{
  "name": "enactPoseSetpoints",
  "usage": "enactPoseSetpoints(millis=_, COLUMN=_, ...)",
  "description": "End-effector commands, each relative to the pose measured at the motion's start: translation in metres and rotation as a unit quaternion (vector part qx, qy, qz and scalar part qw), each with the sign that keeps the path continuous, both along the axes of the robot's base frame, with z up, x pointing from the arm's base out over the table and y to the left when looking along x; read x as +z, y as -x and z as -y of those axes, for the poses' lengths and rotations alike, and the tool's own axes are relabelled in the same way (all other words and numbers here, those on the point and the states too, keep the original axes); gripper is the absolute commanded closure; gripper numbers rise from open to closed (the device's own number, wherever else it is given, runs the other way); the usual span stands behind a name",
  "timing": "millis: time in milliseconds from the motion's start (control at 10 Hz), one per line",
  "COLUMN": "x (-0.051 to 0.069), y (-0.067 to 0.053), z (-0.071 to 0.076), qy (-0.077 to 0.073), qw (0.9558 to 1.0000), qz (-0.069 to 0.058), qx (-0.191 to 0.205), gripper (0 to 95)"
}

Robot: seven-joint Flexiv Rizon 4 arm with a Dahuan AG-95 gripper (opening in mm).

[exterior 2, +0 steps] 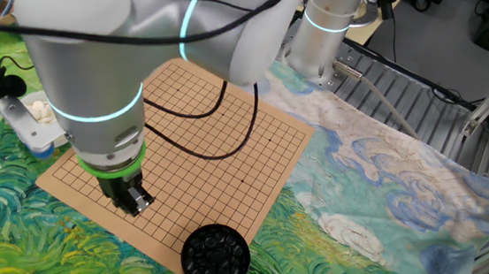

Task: Play the first move as black on the 3-4 point in the upper right corner of the Go board

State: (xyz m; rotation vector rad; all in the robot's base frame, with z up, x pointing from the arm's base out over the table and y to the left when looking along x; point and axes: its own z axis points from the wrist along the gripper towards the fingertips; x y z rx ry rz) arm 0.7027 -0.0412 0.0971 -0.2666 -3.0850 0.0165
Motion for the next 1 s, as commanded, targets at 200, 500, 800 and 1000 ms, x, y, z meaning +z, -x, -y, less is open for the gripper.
enactPoseSetpoints(millis=200, x=-0.001, y=-0.002, z=0.002, qy=0.021, qw=0.9996, qz=0.010, qx=0.016, gripper=95.0)
enactPoseSetpoints(millis=500, x=0.000, y=-0.014, z=0.016, qy=0.045, qw=0.9982, qz=0.018, qx=0.034, gripper=95.0)
enactPoseSetpoints(millis=800, x=0.000, y=-0.030, z=0.056, qy=0.056, qw=0.9978, qz=0.018, qx=0.031, gripper=95.0)
enactPoseSetpoints(millis=1000, x=-0.005, y=-0.038, z=0.080, qy=0.059, qw=0.9978, qz=0.010, qx=0.028, gripper=95.0)
